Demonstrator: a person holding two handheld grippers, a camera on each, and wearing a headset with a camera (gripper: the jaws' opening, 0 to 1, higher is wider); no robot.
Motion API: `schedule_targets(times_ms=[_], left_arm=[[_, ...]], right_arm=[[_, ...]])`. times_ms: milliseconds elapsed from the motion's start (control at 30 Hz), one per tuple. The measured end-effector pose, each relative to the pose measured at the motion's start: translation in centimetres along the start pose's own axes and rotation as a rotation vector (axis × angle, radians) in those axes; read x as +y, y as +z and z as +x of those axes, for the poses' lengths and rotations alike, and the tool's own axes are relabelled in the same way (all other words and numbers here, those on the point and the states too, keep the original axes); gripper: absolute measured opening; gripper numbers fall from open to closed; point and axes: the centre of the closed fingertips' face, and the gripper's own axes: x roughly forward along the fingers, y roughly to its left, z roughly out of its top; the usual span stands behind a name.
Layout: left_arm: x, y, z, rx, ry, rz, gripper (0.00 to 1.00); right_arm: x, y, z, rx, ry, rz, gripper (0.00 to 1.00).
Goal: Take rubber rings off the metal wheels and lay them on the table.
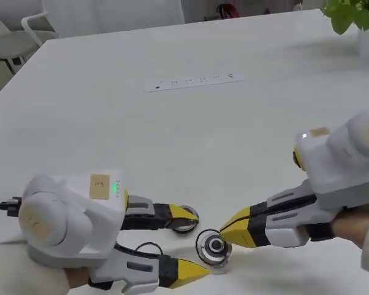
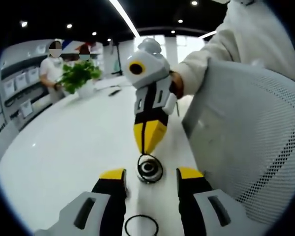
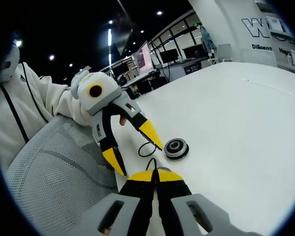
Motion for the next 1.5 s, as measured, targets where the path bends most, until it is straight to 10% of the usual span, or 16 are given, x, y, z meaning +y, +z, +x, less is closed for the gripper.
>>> schedule_targets(times_ms=[500,1500], left_arm=[[2.0,1.6,-4.3,-0.044,0.109,-0.094,0.68],[1.4,-3.3,-9.6,0.061,0.208,-0.159,0.86]], right_arm=[[0.6,1.9,-0.9,-0.029,-0.008,-0.016,0.00],[2.6,6.3,1.3,-0.020,0.072,-0.101,0.00]])
